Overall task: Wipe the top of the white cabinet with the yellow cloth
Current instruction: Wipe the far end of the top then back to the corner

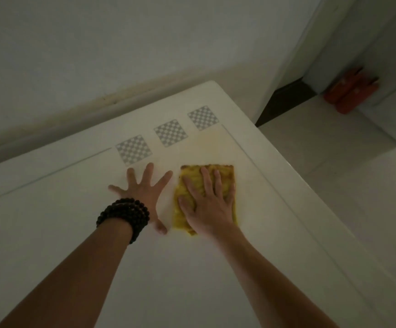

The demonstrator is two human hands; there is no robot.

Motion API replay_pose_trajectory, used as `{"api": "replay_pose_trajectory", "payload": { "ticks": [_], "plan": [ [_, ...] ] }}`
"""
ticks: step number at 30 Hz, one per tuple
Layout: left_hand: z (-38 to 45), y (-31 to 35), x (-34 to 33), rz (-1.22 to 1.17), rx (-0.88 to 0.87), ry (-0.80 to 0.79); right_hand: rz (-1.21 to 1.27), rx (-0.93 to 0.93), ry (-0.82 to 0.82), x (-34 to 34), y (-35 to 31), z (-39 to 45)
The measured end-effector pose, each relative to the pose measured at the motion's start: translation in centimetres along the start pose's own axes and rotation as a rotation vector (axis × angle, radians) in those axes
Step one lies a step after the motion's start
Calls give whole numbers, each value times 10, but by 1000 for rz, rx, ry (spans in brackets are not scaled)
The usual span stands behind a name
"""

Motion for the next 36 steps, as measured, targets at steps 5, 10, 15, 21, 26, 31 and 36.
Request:
{"api": "replay_pose_trajectory", "payload": {
  "ticks": [5,10,15,21,26,31,36],
  "plan": [
    [8,-4,-2,-21,-18,-26,-36,21,-8,33,9,98],
    [9,-7,0,18,-1,-34,-5,67,15,32,4,80],
    [9,-2,2,30,3,-22,-37,88,24,5,0,10],
    [9,-1,4,32,1,-28,-46,90,-20,20,-11,70],
    [14,-9,10,-75,0,158,-25,108,27,1,-10,9],
    [16,13,11,-186,-140,342,-36,75,-44,-13,-1,-11],
    [-26,-46,14,-179,-134,199,-69,19,-95,-21,2,-23]
  ]
}}
Point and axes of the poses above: each hand's wrist, its own z-axis towards the middle knuckle, its own x-axis out of the back of the hand, y = z × x, the point moved 10 cm from there along z, towards the middle knuckle, and after that the axes turned 3 degrees about -x, right-handed, at the moved point
